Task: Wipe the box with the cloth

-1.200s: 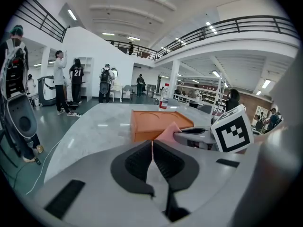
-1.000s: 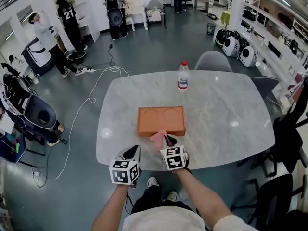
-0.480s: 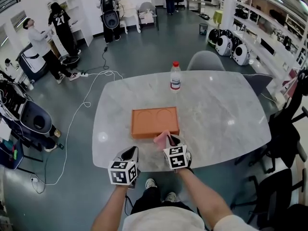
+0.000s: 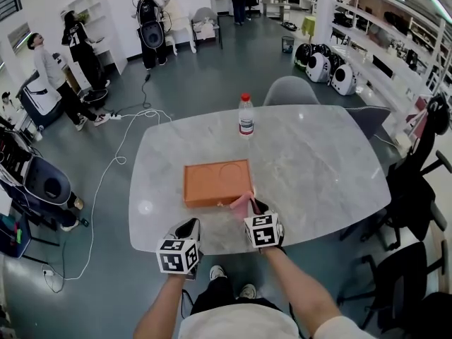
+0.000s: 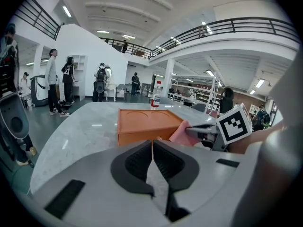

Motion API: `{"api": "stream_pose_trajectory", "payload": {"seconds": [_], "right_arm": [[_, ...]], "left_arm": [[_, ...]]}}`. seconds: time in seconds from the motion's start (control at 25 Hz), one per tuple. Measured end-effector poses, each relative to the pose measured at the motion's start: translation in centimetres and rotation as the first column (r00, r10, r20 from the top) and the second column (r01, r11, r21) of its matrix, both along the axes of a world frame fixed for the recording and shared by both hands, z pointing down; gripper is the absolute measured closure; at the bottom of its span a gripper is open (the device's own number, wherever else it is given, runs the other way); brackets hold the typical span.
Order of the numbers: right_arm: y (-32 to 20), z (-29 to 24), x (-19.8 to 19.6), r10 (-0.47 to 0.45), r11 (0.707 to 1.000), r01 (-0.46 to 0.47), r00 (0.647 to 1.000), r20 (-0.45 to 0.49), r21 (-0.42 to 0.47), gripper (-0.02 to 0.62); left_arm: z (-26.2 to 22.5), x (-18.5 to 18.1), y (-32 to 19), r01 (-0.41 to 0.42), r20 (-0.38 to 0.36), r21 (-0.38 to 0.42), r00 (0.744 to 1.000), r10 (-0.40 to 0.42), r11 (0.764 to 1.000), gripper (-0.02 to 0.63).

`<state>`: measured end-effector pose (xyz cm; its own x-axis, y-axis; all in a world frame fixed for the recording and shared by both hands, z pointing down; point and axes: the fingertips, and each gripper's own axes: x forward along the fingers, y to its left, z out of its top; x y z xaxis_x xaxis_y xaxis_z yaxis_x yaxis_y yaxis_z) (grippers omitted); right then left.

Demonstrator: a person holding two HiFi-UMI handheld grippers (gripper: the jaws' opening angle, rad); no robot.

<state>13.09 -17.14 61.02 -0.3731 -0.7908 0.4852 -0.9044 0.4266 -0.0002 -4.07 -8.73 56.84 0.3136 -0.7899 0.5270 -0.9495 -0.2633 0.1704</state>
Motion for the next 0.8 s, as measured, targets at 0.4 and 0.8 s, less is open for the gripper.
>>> {"api": "stream_pose_trajectory", "payload": {"seconds": [0.4, 0.8], "right_arm": [[0.5, -0.6, 3.3, 0.068, 0.998, -0.067, 0.997, 0.028, -0.022, 0.577], [2.5, -3.1, 5.3, 0.062, 0.998, -0.062, 0.995, 0.078, -0.005, 0.577]], "left_arm": [[-0.2, 1.2, -0.5, -0.015, -0.004, 0.003, 1.0, 0.015, 1.0, 0.591], [-1.2, 1.6, 0.2, 0.004, 0.001, 0.001, 1.0, -0.004, 1.0, 0.591]]}}
